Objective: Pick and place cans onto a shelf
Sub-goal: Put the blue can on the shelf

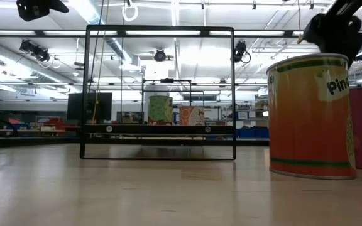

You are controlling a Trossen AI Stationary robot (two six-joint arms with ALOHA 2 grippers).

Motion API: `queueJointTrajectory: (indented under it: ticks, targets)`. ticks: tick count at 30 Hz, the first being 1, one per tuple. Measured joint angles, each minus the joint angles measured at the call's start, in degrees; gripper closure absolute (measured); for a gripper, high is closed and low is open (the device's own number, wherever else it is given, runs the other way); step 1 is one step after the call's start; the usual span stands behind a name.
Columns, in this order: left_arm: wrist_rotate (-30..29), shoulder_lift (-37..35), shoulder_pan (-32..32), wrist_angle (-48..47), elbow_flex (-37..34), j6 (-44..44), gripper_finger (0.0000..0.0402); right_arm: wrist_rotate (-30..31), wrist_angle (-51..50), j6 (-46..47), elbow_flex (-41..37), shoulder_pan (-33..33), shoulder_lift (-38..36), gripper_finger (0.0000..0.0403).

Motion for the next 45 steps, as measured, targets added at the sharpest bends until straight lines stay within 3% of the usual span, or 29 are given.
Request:
queueJointTrajectory:
  ticks: [24, 32, 36, 45]
  targets:
    - [0.0, 0.0, 0.0, -0.2, 0.0, -0.1, 0.026, 0.9, 10.4, -5.0, 0.0, -4.9, 5.3, 0.0005]
    - [0.0, 0.0, 0.0, -0.3, 0.0, -0.1, 0.026, -1.4, 10.4, -5.4, 0.0, -6.0, 5.2, 0.0067]
    - [0.0, 0.0, 0.0, -0.3, 0.0, -0.1, 0.026, -4.4, 9.8, -5.8, 0.0, -6.8, 3.0, 0.0085]
    - [0.0, 0.0, 0.0, -0.4, 0.0, -0.5, 0.026, -6.7, 5.3, -8.7, 0.0, -8.7, -9.8, 0.0068]
